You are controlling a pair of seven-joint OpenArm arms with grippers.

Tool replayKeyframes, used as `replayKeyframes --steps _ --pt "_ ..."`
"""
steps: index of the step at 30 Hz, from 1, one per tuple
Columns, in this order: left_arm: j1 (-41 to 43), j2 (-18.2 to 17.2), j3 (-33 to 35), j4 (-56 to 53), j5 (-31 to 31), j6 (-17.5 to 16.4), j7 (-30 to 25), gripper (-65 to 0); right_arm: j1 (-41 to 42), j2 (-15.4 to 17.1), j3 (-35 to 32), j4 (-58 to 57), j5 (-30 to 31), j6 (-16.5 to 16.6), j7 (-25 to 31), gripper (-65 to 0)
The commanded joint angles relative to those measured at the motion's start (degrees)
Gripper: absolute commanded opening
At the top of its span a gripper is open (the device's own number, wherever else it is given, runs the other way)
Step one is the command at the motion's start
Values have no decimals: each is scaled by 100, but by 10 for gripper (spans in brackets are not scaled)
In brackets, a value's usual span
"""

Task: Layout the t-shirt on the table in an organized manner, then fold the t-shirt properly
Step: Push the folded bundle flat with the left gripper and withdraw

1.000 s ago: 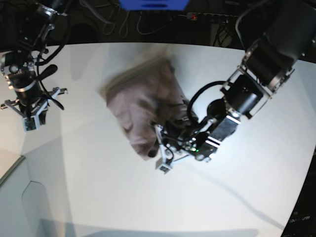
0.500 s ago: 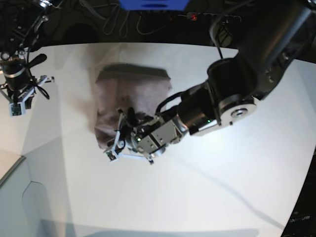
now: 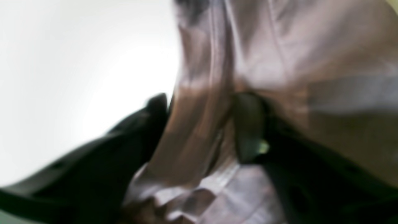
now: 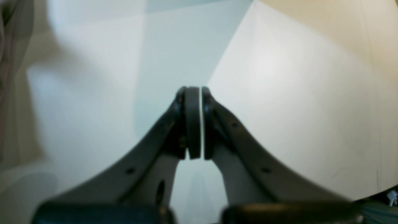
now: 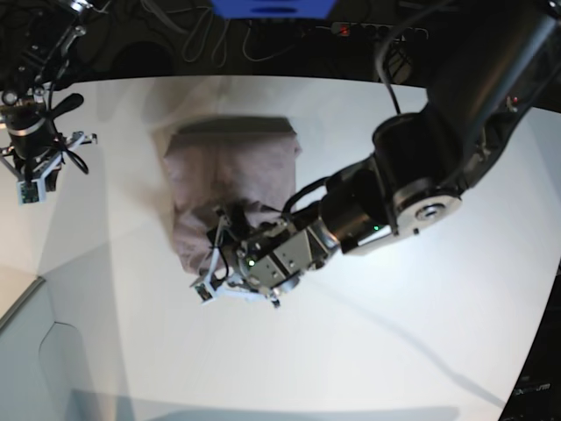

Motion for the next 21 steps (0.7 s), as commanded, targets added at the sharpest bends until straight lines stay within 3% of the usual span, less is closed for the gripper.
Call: replayKeyframes --steps 1,4,10,14,18,21 --pt "-331 64 -96 112 -27 17 -88 -283 20 9 1 108 64 -1 124 -650" --pt "-428 64 -553 472 8 -9 -8 -283 20 -27 1 108 64 -1 124 -650" --pt "-525 -93 -1414 1158 17 -18 756 -283 11 -141 10 223 55 -1 124 -650" --pt "-235 -928 -2267 2266 -36 17 1495 -284 -226 -141 10 390 55 -1 124 -650" --pt "636 -1816 -3788 3664 -36 26 2198 -287 -543 -281 10 425 55 -1 115 -650" --pt "1576 -2353 -4949 4771 8 26 2655 -357 -859 -448 71 513 55 -1 115 -650"
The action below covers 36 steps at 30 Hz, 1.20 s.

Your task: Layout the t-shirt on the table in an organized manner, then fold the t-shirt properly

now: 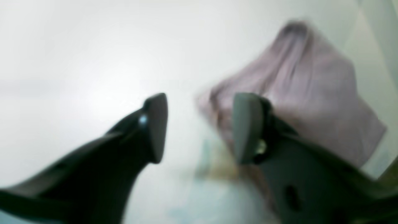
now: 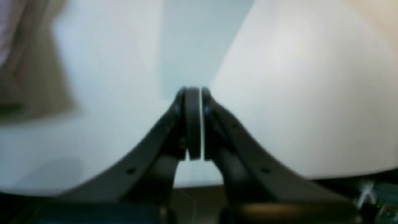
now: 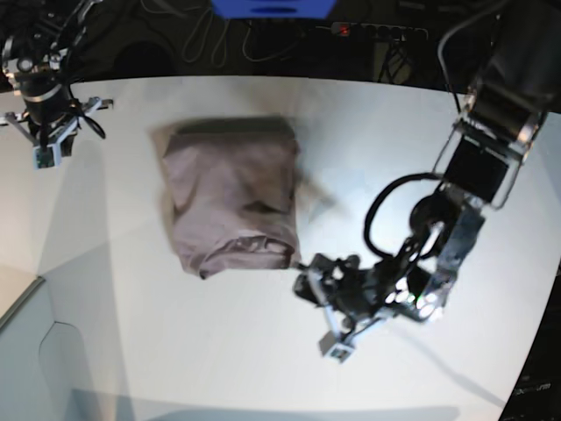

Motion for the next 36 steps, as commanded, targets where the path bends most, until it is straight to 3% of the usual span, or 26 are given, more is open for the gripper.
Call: replayKeyframes --steps 1,5,8,13,20,26,32,36 --pt "131 -128 -363 375 -82 -5 0 -402 -101 -16 78 122 24 -1 96 -650" --pt "1661 -629 -1752 1334 -82 -5 132 -650 -558 -156 78 139 24 -1 96 -650" --pt "2804 -770 -2710 1835 -99 -5 132 -628 -901 -156 61 139 24 -1 96 -650" --pt "4527 -717 -4161 2600 -99 -49 123 -650 -1350 -156 43 86 42 -1 96 -650" --pt "6549 -331 -5286 3233 -64 -58 71 -650 -1807 -156 43 -406 42 -1 96 -650" --pt "7437 56 -5330 2837 173 -66 -132 -649 -1780 -156 34 -1672 42 -1 104 -650" --pt "7288 390 -4521 1369 1755 -66 -1705 -649 -1367 -60 -133 -3070 7 -1 157 -650" --pt "6540 417 -3994 -627 2239 -75 -2664 -649 -848 151 -124 -4388 7 -1 465 -650"
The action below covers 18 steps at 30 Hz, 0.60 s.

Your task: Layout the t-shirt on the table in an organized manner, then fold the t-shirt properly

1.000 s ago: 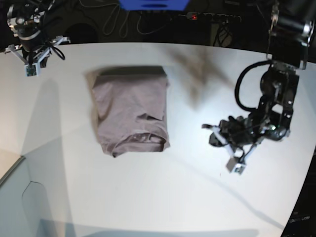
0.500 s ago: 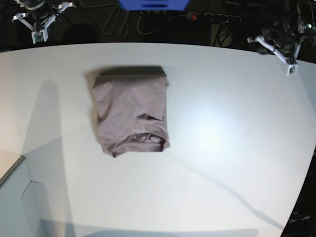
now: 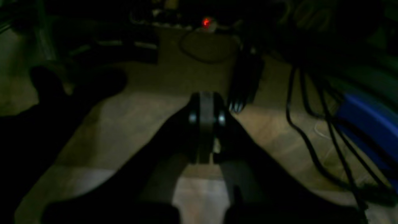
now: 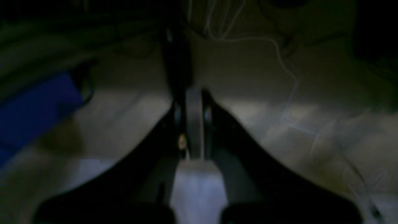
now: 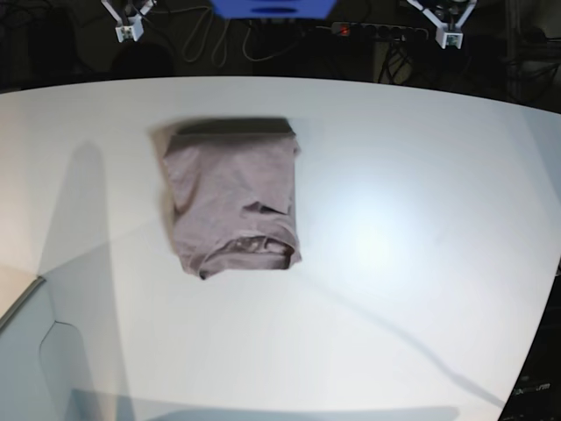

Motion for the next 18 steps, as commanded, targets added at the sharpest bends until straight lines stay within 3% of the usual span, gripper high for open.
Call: replayKeyframes --steps 1,3,8,10,14,17,18 --pt "-158 -62 154 -534 65 30 -222 -649 -4 110 20 -284 -22 17 169 -650" --pt "-615 -106 488 -1677 82 30 -819 -649 128 215 11 -969 -22 -67 776 -650" --pt "-1644 -71 1411 -4209 73 30 -2701 -649 470 804 -402 -2833 -22 -1315 2630 -650" --pt "-2101 -9 1886 -5150 65 30 -3290 -649 699 1050 -657 -3730 -22 -2098 3307 -650" --pt "-2804 246 2246 -6073 38 65 -3465 -649 1200 1314 -1079 -5242 -22 -3874 4327 -650" --pt "-3015 290 2220 -6081 29 100 -3114 -649 1455 1296 -1474 -5699 -22 -4717 4608 -650" --pt "-3068 360 2211 -6081 21 109 -3017 -649 1508 1279 -1571 -5752 -22 -4858 4608 -650"
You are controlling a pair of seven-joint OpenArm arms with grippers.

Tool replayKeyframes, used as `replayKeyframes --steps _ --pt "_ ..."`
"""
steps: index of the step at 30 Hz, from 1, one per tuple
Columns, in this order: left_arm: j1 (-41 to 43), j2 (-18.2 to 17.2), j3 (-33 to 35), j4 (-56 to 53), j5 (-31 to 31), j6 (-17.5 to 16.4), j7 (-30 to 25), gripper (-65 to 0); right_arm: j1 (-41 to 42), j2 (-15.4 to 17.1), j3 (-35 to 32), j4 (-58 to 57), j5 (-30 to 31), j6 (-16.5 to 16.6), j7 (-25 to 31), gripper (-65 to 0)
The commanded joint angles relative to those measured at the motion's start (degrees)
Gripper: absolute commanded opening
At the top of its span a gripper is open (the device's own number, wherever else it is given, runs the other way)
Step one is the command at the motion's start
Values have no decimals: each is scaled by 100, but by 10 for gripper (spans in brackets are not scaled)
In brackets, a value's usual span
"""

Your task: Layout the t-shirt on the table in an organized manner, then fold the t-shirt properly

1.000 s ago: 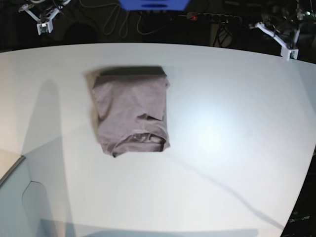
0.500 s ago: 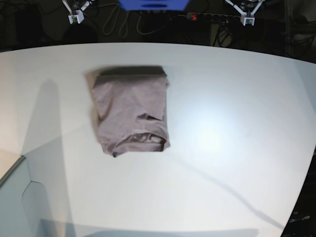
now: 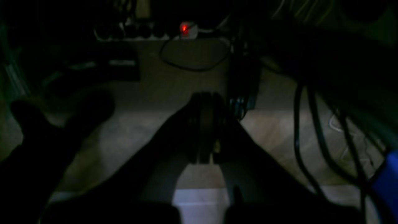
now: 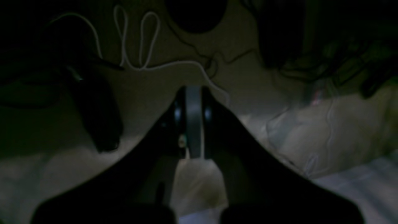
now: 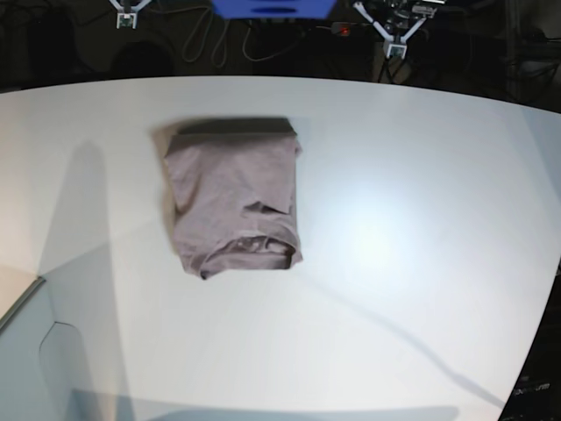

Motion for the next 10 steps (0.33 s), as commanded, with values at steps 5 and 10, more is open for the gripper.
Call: replayKeyframes --steps 5,10 --pt "16 61 -8 -29 -331 164 157 -649 138 -316 -208 -3 20 -667 -83 -650" --pt "16 210 28 -21 -384 481 131 -649 218 -475 -367 -3 20 -992 -145 -650"
